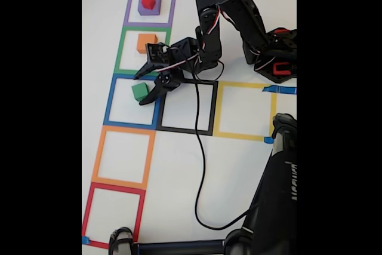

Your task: Tower of hanoi

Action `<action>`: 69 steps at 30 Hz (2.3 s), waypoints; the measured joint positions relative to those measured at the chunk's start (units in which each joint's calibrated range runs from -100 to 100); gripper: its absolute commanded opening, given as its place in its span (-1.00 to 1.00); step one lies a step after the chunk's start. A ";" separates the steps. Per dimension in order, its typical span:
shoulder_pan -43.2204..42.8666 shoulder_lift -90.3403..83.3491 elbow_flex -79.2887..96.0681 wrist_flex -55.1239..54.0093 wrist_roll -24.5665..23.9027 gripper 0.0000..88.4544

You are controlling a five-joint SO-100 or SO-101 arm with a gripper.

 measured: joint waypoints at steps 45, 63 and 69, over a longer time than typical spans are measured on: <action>-0.59 1.44 1.06 0.00 0.00 -0.64; -1.52 1.44 1.06 0.00 0.00 -0.79; -1.87 1.44 1.06 0.32 0.00 -0.80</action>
